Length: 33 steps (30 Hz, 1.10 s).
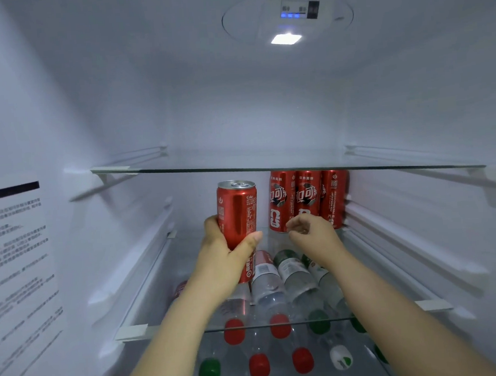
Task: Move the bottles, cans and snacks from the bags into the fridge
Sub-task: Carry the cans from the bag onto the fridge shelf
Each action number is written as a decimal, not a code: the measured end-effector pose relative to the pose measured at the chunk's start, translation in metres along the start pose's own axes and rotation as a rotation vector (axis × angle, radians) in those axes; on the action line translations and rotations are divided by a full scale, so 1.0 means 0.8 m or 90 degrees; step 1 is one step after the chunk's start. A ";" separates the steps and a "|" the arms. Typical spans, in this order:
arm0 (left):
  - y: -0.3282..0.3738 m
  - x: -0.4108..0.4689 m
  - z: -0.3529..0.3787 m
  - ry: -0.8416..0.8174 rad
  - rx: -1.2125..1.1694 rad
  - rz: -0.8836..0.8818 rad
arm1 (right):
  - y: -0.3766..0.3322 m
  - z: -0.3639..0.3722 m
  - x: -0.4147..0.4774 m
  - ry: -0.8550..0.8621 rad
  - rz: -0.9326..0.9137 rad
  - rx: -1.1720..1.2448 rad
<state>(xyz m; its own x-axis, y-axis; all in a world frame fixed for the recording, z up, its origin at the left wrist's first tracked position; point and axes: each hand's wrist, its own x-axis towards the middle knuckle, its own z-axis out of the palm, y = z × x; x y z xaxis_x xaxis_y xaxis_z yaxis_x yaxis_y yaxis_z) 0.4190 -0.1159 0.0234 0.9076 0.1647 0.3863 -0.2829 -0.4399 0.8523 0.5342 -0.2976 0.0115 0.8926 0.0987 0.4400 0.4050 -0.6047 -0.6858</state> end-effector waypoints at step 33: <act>-0.015 0.094 0.047 -0.024 0.336 0.145 | 0.005 -0.001 0.000 0.008 0.014 0.002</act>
<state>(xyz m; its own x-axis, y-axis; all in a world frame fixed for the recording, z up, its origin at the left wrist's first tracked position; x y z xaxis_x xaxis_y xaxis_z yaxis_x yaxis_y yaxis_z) 0.5024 -0.1316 0.0290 0.8550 -0.0129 0.5185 -0.2882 -0.8429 0.4543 0.5358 -0.3004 0.0096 0.8987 0.0747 0.4322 0.3855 -0.6046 -0.6970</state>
